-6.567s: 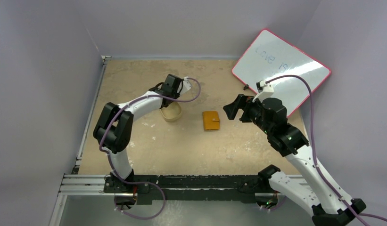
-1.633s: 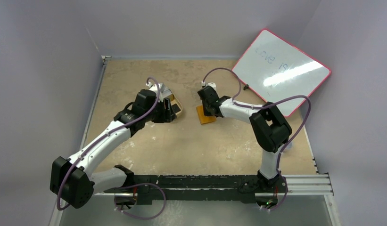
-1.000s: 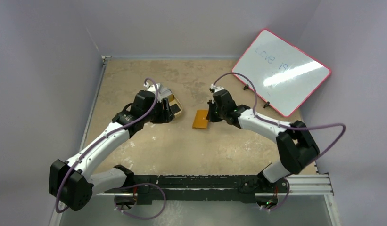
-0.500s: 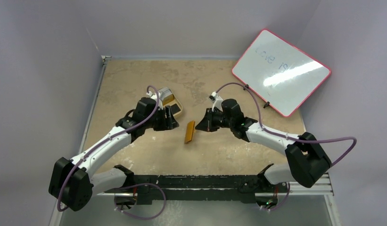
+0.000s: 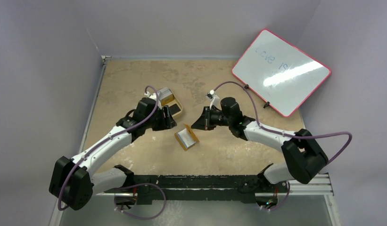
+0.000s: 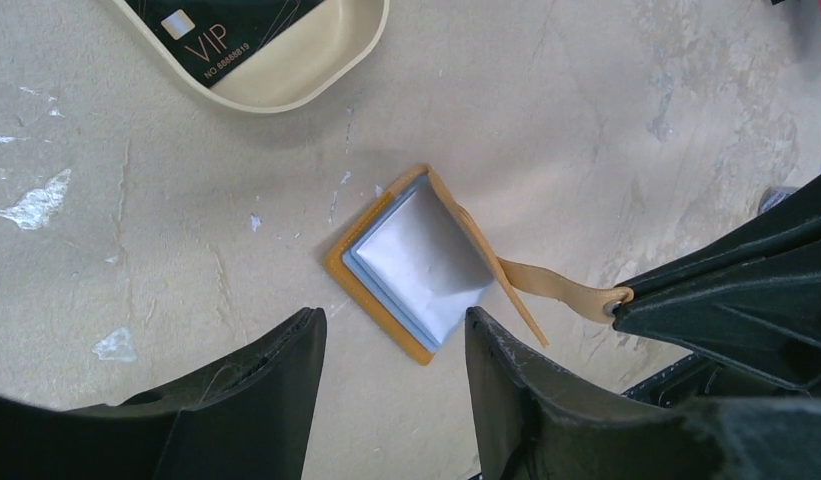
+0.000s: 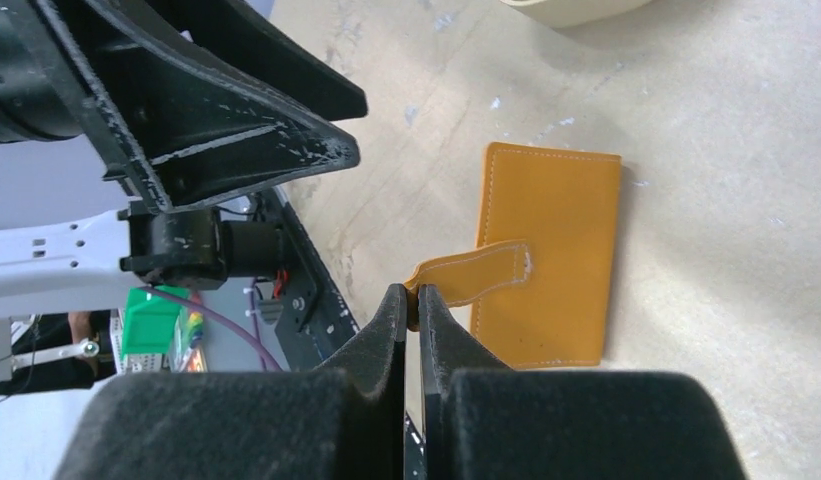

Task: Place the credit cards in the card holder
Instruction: Open the card holder at the center of the board.

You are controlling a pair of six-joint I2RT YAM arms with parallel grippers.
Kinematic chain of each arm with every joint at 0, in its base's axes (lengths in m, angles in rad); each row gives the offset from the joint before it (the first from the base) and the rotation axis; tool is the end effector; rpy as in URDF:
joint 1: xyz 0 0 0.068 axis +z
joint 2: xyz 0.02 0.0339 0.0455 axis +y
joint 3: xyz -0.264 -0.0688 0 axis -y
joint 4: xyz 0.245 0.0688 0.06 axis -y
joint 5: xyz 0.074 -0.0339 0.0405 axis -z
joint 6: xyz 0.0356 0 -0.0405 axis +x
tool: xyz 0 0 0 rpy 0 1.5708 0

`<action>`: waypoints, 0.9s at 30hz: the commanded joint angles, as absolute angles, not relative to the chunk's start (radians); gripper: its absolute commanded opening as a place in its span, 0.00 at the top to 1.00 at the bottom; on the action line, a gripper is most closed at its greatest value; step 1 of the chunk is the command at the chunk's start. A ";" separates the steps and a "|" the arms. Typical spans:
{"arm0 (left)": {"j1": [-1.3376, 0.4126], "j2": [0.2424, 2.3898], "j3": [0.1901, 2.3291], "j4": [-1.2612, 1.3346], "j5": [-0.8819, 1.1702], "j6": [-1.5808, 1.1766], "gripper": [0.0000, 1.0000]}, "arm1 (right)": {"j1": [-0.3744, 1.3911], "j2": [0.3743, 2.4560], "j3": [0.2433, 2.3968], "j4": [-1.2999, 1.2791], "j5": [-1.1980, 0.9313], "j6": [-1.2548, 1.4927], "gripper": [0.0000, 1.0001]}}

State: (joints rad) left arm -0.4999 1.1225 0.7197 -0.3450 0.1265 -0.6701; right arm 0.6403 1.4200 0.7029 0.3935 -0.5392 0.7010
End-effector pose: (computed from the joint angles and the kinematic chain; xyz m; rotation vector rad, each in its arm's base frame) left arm 0.2038 -0.1164 0.2362 -0.1394 2.4240 -0.7130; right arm 0.2325 0.1960 0.2255 -0.3485 2.0818 1.3737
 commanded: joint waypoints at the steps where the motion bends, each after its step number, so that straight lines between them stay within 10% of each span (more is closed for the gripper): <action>1: -0.502 1.132 0.706 -0.305 0.117 -0.679 0.49 | 0.615 1.373 0.703 0.309 -0.457 0.671 1.00; 27: -0.517 1.201 0.542 0.100 0.320 -0.827 0.42 | 0.508 1.262 0.661 0.090 -0.278 0.556 1.00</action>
